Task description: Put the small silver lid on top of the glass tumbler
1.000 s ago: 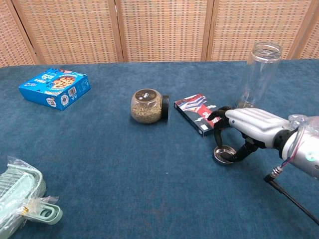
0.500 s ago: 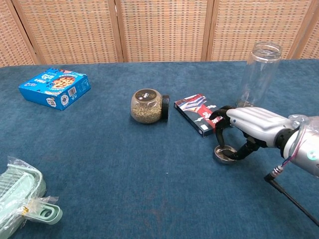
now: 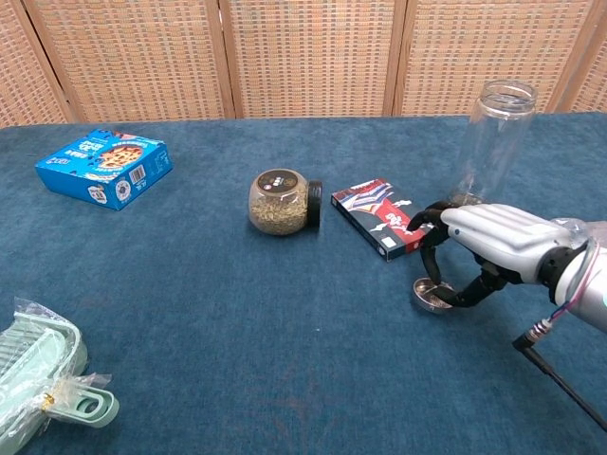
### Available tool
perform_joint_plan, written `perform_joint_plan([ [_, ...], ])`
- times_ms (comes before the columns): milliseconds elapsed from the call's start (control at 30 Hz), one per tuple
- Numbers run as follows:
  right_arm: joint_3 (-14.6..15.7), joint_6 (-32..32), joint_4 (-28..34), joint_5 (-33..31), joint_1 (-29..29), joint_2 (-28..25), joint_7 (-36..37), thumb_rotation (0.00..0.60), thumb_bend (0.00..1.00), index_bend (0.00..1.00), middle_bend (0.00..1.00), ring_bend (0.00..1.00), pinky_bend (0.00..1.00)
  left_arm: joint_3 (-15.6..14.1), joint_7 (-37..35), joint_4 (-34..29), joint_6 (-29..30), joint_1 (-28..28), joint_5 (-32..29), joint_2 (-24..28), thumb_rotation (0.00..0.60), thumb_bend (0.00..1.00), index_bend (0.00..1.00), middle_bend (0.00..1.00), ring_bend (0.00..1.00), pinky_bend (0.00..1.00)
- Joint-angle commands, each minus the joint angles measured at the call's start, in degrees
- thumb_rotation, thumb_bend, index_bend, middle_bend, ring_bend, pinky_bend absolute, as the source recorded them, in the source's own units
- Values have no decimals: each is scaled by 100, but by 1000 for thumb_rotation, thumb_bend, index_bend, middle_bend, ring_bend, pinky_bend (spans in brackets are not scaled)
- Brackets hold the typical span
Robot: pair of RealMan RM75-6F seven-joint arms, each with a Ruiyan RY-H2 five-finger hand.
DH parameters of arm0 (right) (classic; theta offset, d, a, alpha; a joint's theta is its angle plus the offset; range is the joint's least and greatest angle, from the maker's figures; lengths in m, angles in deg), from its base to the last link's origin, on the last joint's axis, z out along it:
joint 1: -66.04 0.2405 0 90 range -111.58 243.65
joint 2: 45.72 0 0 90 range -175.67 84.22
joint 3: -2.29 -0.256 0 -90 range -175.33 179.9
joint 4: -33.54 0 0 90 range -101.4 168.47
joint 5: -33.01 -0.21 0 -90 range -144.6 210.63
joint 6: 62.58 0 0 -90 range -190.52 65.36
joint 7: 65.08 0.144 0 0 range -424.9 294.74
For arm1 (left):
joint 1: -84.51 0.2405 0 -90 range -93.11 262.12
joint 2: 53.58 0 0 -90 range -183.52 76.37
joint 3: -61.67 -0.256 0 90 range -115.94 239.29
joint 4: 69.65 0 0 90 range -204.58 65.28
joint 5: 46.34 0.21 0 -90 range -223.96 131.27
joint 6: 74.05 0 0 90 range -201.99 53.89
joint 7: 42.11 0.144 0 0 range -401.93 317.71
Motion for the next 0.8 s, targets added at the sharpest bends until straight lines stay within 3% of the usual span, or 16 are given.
perform_joint_plan([
  [33, 12, -9, 3, -16, -14, -4, -18, 600, 517, 648, 237, 34, 261, -4, -2, -2, 3, 2, 7, 0, 600, 208, 0, 0, 0, 0],
  [800, -12, -123, 134, -59, 1, -44, -334, 600, 517, 670, 234, 36, 262, -9, -24, -9, 4, 2, 11, 6, 600, 208, 0, 0, 0, 0],
])
